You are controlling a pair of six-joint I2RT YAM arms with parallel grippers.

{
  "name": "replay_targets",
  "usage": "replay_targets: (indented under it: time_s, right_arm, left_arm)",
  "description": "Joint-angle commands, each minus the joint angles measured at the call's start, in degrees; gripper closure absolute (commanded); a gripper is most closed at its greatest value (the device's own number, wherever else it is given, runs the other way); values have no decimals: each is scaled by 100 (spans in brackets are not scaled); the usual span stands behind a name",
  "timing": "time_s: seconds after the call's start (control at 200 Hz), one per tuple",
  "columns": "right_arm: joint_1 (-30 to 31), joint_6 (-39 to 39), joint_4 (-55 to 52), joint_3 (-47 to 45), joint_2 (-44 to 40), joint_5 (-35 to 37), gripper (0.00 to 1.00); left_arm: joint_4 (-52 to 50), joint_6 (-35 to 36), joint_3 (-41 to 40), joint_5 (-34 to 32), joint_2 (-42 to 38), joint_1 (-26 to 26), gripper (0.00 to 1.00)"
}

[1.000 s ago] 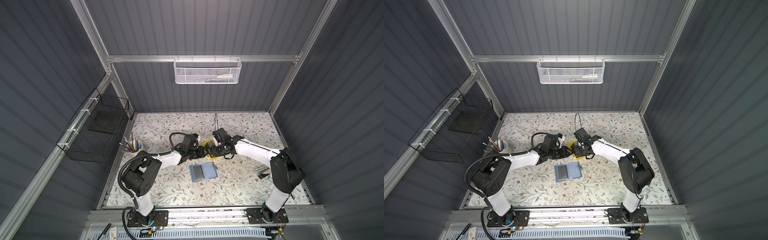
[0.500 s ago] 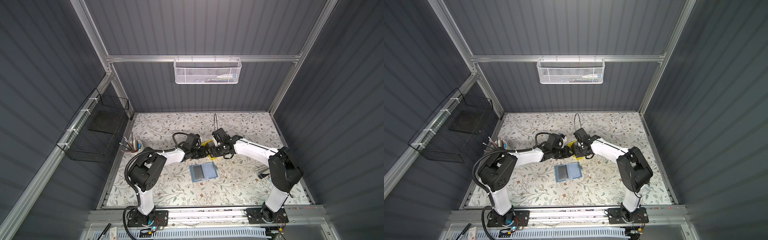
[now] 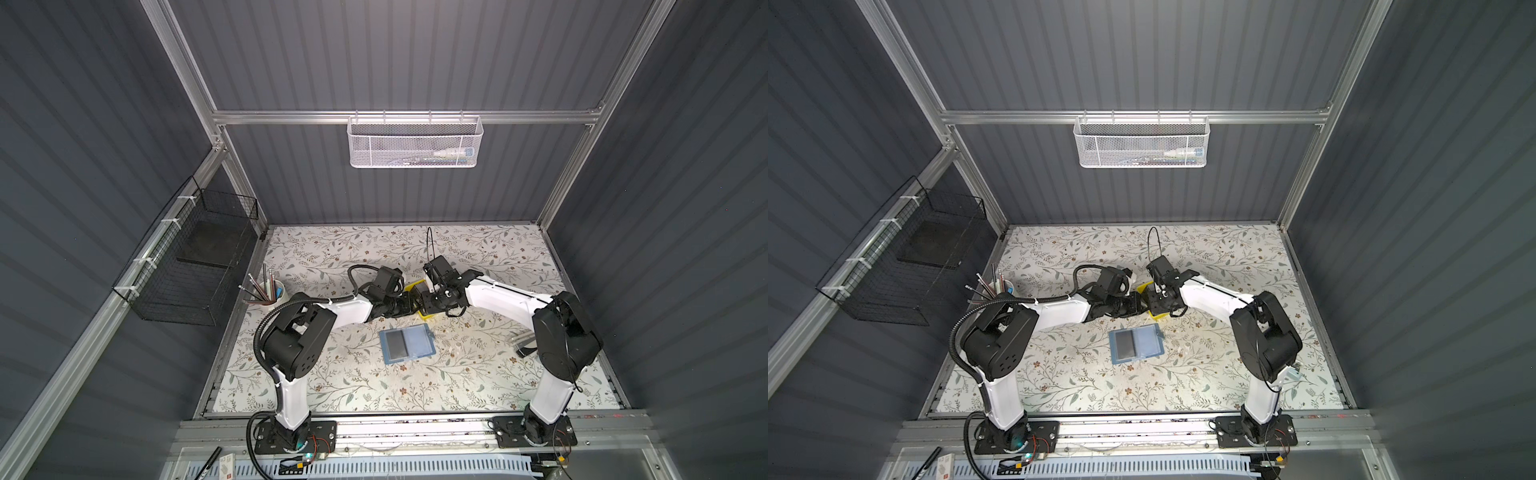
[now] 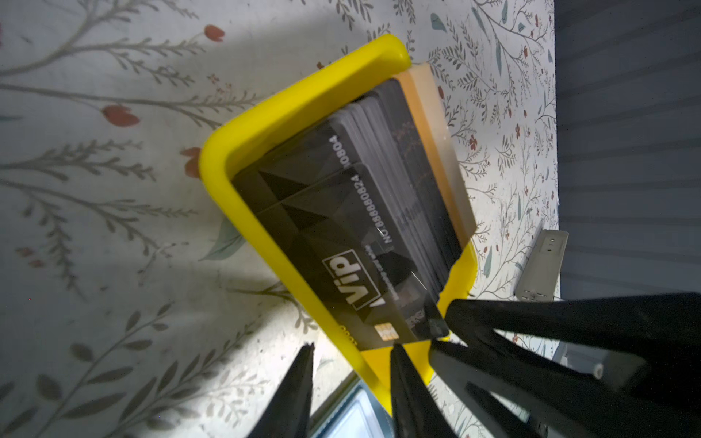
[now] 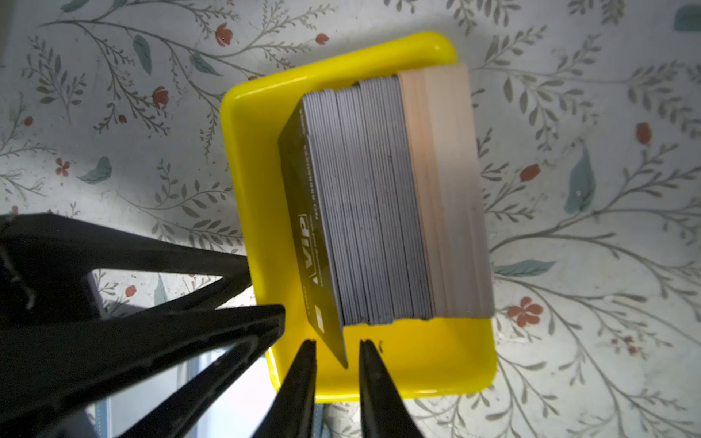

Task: Insert credit cards into a card holder
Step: Pick up the credit card from the storage box.

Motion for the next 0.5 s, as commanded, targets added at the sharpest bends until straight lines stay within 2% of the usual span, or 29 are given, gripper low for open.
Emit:
replay_targets:
  time_s: [0.0,0.12,0.495]
  right_arm:
    - [-13,-13,-36,107,60,-51,81]
    - [-15,3,-38,91,36,-64,86]
    - [-13,-21,-40,102,93,-81,83]
  left_arm:
    - [-102,103,143,-22,104,-28,65]
    - [-100,103,156,-18,111,-32,65]
    - [-36,74,171,18,142,-37,65]
